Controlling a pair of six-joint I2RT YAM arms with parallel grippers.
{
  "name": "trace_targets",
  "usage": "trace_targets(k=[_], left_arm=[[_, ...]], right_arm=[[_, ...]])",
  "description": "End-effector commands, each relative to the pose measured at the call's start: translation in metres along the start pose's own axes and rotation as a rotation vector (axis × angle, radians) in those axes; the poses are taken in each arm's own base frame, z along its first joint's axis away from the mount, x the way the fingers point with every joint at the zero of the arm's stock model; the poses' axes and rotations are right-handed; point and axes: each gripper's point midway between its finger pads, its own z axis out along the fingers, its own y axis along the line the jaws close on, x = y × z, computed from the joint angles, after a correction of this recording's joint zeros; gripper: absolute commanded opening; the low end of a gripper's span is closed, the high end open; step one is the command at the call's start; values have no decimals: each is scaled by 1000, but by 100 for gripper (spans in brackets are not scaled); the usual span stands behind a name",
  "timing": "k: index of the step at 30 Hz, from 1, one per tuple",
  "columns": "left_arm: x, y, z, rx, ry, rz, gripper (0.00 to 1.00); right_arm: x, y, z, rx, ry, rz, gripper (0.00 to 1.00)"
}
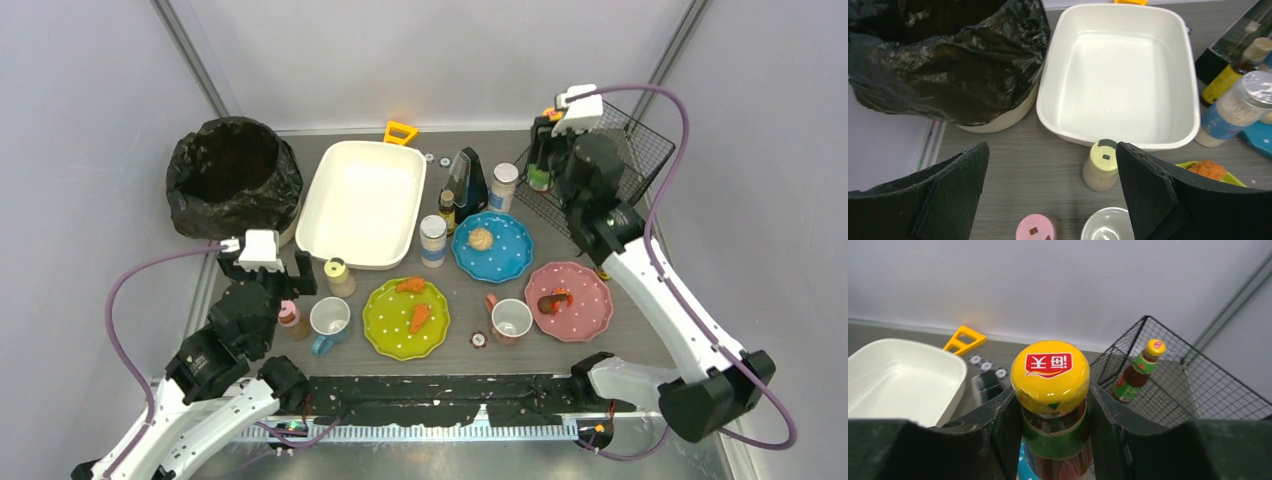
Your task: Clear the kitchen counter
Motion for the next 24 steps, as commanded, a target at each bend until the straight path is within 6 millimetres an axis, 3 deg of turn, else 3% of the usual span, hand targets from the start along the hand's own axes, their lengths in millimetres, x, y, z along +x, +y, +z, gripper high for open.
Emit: trace_targets(k=[1, 4, 7, 12, 18, 24], left_arm=[[4, 22, 0, -107, -46, 19, 99], [3, 19, 2, -89, -58, 23, 99], [6, 19, 4, -93, -43, 37, 99], [9, 15, 5, -66, -32, 27, 99], [10, 15, 7, -68, -26, 25, 99], [11, 17, 9, -75, -19, 16, 99]], right_arm=[[-69, -57, 23, 169, -183, 87, 5], [-71, -87, 47, 253, -210, 115, 5], [-82, -126, 58, 360, -279, 140, 5], [-81, -177, 80, 491, -338, 169, 5], [-81, -219, 104, 555, -378, 206, 5], [-73, -238, 123, 582, -389, 195, 5]])
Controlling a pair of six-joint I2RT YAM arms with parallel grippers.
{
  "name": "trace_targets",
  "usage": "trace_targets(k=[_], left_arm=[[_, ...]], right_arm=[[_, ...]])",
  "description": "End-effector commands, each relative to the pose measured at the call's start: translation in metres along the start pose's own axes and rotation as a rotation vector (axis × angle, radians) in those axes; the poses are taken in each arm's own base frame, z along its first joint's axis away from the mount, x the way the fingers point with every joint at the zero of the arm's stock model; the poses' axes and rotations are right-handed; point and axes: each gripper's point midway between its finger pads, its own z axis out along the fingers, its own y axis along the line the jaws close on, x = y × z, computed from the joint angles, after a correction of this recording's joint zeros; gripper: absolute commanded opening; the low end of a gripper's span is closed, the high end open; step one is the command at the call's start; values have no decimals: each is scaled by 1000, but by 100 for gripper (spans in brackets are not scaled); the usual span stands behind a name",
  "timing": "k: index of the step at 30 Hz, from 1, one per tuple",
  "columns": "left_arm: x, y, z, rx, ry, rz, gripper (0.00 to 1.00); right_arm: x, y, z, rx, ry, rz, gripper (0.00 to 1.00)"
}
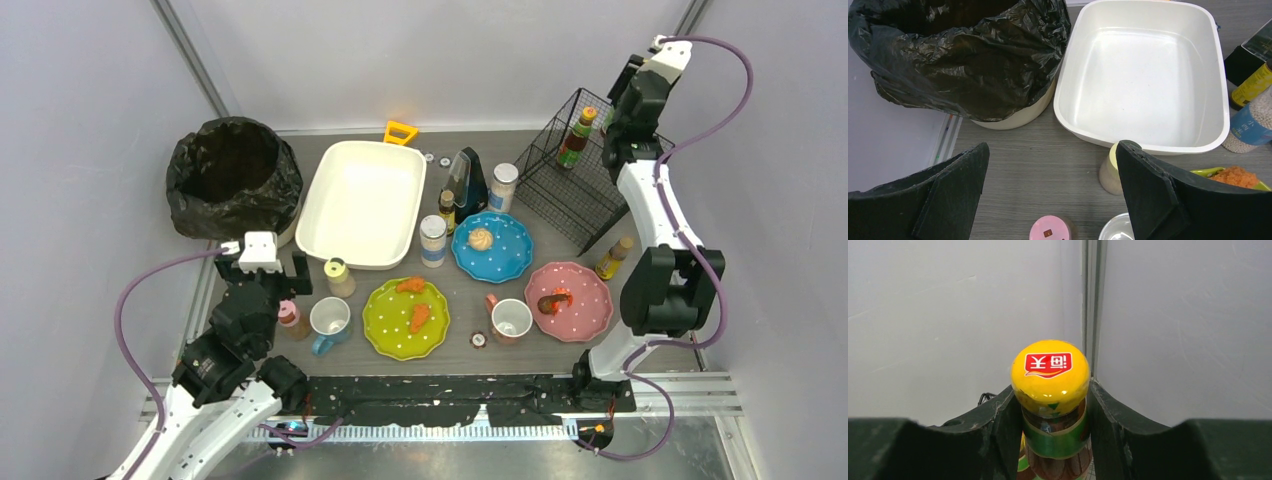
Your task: Clear the kitchen counter
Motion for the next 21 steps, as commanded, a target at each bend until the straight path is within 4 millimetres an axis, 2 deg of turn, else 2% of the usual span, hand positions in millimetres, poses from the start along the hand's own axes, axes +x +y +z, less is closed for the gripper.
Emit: trace_targets(k=[1, 4, 7, 8, 9, 10, 13, 21], left_arm=[[-8, -4, 5, 11, -21, -31, 99], [-6, -4, 6, 9, -15, -33, 99], [-6, -3, 6, 3, -14, -34, 99], [-6, -3, 6, 2, -14, -36, 99], [-6, -3, 7, 0, -13, -36, 99], [-5, -3, 7, 2, -13, -36, 99], [-5, -4, 7, 6, -11, -37, 99], [-5, -6, 7, 16, -7, -40, 99]], right_arm=[[-96, 0, 5, -5, -286, 142, 5], [-76, 1, 16, 2, -261, 124, 5], [-43, 5, 25, -6, -212, 111, 5], [-40, 6, 26, -9, -217, 119, 5], [-25, 5, 26, -10, -197, 113, 5], [-21, 5, 26, -11, -205, 121, 5], [5, 4, 28, -4, -165, 118, 5], [54, 2, 29, 6, -90, 109, 5]])
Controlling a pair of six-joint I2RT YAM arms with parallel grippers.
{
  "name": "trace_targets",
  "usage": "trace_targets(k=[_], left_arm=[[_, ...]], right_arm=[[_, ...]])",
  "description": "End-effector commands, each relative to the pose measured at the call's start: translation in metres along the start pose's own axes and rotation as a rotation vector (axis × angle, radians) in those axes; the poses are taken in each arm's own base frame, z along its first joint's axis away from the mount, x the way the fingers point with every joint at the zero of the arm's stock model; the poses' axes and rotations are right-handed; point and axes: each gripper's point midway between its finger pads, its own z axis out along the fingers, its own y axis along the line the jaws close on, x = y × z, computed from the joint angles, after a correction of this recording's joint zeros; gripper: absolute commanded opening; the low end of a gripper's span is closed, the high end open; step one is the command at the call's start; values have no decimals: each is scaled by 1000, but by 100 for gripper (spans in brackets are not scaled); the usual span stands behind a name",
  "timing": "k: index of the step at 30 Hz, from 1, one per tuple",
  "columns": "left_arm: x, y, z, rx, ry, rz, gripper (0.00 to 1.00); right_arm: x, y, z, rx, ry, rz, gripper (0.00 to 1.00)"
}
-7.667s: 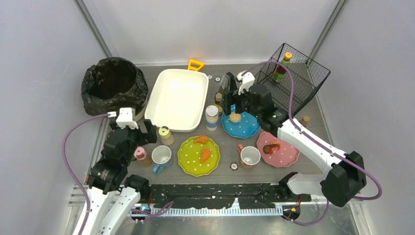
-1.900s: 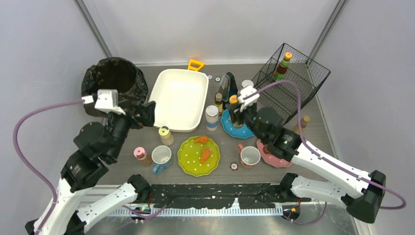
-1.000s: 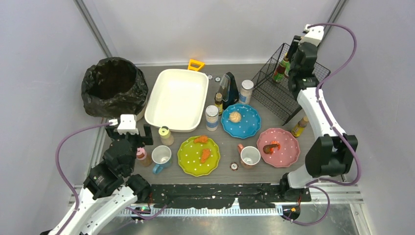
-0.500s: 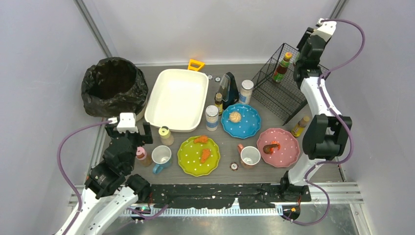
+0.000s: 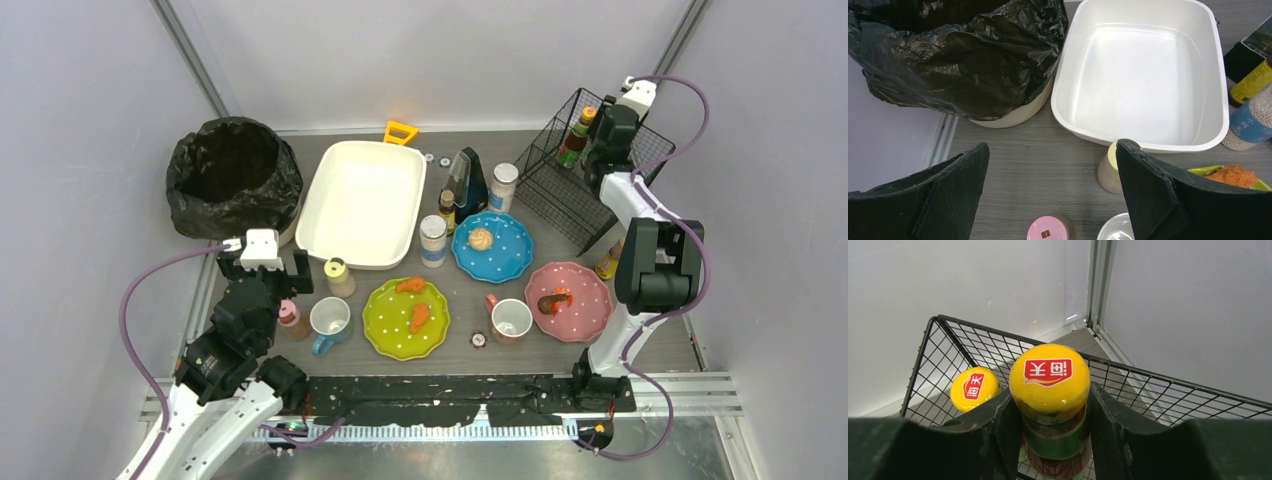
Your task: Clear the kitchen counter
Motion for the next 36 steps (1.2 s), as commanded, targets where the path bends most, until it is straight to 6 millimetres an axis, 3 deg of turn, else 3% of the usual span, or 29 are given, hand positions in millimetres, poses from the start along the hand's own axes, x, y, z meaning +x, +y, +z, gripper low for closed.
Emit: trace_targets(k=[1, 7, 14, 25, 36], left_arm=[[-9, -4, 3, 11, -29, -38, 99], [-8, -5, 2, 17, -30, -41, 99], [-9, -5, 2, 19, -32, -44, 99], [-9, -5, 1, 25, -36, -47, 99], [-10, -5, 0, 31, -44, -53, 99]], right_arm=[[-66, 7, -1, -19, -219, 125, 5], [-38, 11, 8, -28, -165, 104, 6], [-11, 14, 20, -26, -90, 75, 19], [0, 25, 27, -71, -18, 103, 48], [15, 26, 32, -77, 58, 114, 57]])
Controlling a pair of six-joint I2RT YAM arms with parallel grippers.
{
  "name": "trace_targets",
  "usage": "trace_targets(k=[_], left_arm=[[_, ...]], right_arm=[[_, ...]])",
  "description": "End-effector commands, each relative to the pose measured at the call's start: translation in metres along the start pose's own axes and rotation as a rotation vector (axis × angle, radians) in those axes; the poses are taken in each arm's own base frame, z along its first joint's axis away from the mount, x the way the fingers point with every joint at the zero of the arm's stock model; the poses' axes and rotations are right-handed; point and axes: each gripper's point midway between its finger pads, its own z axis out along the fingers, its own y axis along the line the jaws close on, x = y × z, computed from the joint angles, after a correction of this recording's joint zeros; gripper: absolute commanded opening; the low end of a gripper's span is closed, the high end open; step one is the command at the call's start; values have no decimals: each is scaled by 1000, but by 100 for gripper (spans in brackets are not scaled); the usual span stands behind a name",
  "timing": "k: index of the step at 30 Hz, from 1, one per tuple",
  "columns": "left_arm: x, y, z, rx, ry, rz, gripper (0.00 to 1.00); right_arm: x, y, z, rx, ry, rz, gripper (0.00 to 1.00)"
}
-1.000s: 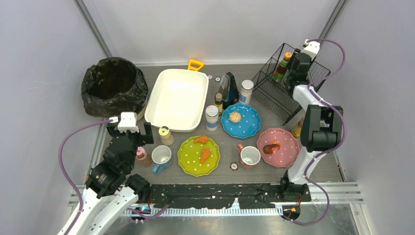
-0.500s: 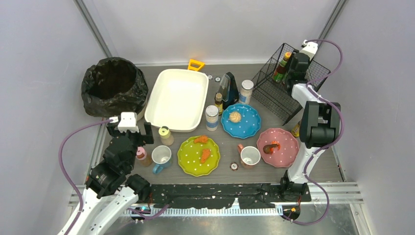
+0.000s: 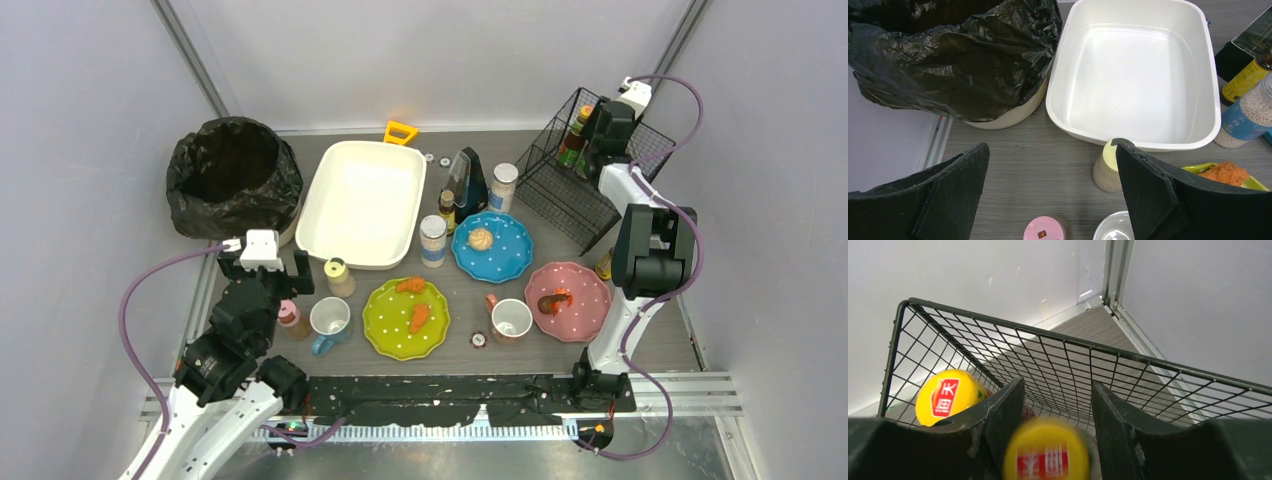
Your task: Clear the kitchen counter
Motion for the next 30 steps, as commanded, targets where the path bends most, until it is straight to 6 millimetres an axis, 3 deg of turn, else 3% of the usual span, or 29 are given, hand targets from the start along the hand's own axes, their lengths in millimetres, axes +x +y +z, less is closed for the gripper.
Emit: trace_targets(k=[1, 9, 15, 23, 30], left_arm=[[-9, -2, 1, 5, -39, -42, 99], [-9, -1, 1, 3, -39, -42, 99], [-9, -2, 1, 6, -37, -42, 99], [-9, -3, -1, 17, -40, -48, 99], [-11, -4, -2, 26, -48, -59, 99]], right_arm=[[-28, 14, 6, -53, -57, 70, 58], [-27, 16, 8, -73, -40, 81, 59], [-43, 20, 0, -99, -54, 104, 57], [-75, 11, -22, -67, -89, 101, 64], [-75, -1, -32, -20, -55, 75, 65]])
